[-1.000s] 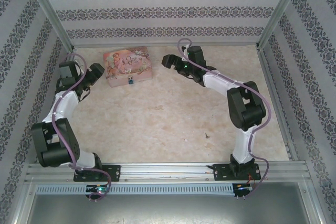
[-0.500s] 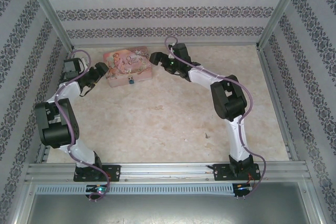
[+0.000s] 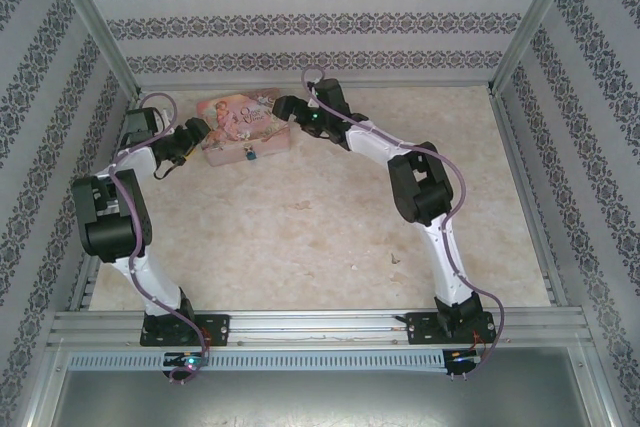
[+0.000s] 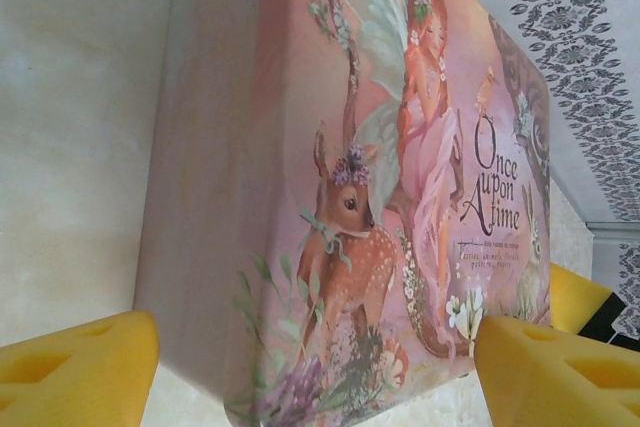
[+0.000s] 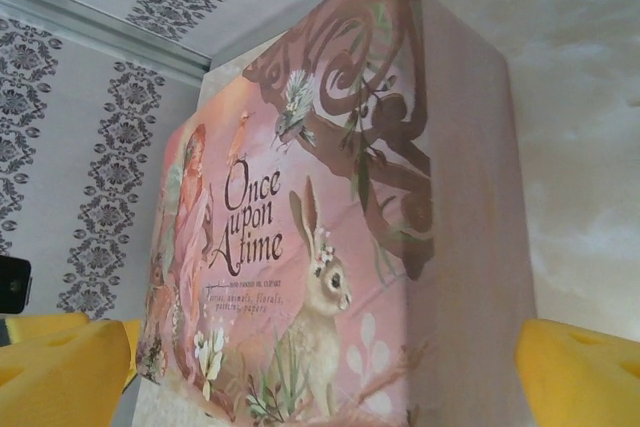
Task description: Unlock a padlock with a key
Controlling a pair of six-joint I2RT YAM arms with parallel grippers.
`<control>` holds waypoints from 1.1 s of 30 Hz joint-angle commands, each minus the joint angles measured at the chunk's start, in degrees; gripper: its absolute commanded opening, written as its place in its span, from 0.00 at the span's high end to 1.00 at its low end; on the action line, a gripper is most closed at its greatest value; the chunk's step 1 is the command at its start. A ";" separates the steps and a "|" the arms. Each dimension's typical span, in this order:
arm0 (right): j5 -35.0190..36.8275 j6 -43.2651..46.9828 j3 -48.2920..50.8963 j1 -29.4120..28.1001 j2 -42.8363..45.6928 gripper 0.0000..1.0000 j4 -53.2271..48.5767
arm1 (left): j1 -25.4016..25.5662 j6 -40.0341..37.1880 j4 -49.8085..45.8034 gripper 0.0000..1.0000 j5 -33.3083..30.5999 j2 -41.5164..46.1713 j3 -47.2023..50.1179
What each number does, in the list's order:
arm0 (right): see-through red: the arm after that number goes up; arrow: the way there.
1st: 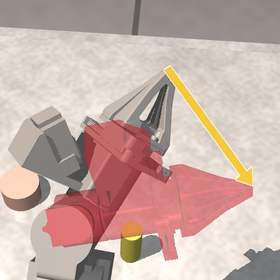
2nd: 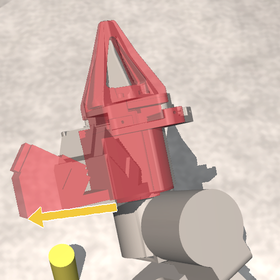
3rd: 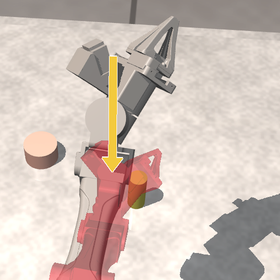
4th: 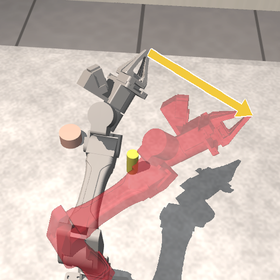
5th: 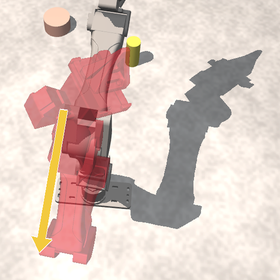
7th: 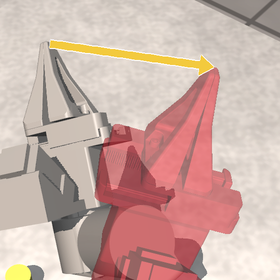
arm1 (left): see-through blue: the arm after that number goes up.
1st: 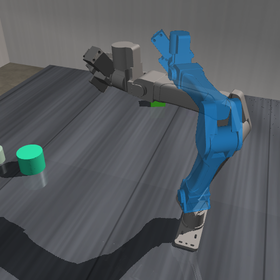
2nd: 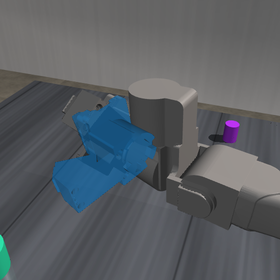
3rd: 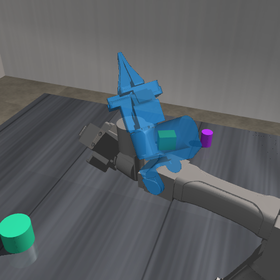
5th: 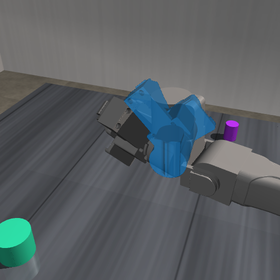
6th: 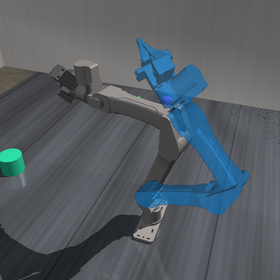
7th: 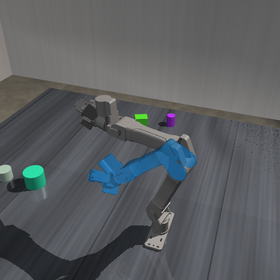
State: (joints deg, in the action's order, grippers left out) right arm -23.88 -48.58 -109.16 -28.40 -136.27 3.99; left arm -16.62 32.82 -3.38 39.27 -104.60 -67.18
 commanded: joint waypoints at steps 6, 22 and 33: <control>-0.72 -0.78 -9.05 -1.20 -5.37 0.02 -4.02 | -0.60 0.46 3.10 0.20 3.37 -3.56 -3.63; -4.91 0.67 -17.64 -2.24 -9.61 0.02 -9.30 | 0.27 1.48 3.60 0.21 5.65 -6.93 -6.42; -7.50 0.98 -16.88 -2.56 -8.46 0.02 -9.45 | 2.33 1.03 3.44 0.22 7.29 -7.20 -7.03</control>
State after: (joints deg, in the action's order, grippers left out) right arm -27.53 -48.25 -124.90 -29.74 -144.92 -5.43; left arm -16.23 34.54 -0.82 43.13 -111.07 -72.47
